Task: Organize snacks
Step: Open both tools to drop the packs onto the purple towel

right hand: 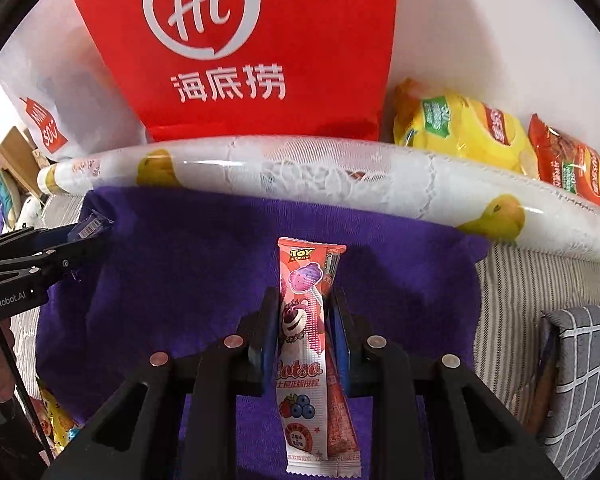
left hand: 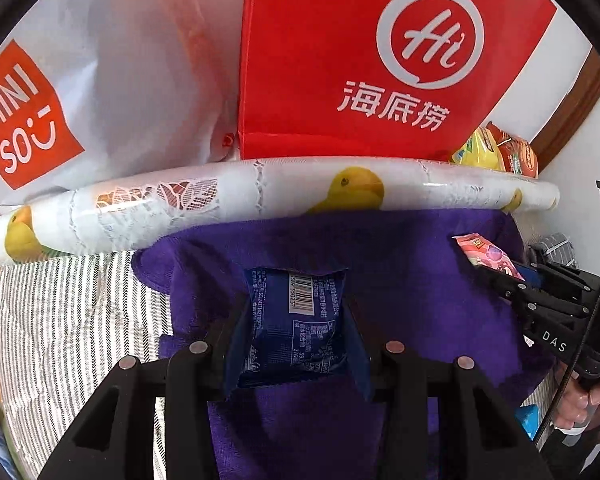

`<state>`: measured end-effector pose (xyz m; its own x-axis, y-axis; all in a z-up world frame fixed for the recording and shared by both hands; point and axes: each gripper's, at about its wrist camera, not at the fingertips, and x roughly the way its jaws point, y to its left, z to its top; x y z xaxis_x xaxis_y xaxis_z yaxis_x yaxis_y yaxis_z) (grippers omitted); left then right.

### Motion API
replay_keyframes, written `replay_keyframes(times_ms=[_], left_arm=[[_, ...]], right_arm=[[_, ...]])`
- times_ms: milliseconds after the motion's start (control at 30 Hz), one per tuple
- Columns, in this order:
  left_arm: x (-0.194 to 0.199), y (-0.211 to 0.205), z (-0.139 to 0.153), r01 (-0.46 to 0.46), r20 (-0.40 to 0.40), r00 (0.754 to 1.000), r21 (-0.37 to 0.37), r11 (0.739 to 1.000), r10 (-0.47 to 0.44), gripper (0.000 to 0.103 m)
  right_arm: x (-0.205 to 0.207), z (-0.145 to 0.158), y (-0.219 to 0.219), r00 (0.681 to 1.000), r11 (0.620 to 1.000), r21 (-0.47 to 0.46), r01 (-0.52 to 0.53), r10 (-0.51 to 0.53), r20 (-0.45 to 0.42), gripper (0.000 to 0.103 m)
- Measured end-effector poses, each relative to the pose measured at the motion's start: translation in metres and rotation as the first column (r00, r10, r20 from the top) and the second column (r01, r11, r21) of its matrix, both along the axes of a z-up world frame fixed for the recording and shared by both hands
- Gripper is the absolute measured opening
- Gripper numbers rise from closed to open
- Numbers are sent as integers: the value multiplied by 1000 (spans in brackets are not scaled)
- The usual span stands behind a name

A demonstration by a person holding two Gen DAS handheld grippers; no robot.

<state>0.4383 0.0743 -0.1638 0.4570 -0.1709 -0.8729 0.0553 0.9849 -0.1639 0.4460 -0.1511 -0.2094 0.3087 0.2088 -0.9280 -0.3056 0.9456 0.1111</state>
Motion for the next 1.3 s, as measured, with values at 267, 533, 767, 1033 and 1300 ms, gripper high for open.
replay_keyframes(times_ms=[267,533,767,1033,1300], left_arm=[[3,-9,-9,11,-21,1000,26,1000,-11,42],[5,-11,-16,16,-31,999,40,999,-15,42],[10,-18,-21,11,-42,999,51,999,-8,44],[7,-12,-13,20,-39,999,25,999,-19,51],[-2,-10,16,23,34,999,19,1000,-24,61]], right_arm=[[1,-11,5,1000,1000,-18,-13,13,-25,25],[4,-23,13,999,1000,-24,-1,-1,-52,26],[6,-20,12,999,999,-34,8,-9,-34,50],[10,-2,1,999,999,19,46,-46,-28,63],[-8,38,-7,994,996,45,75,-78,70,84]])
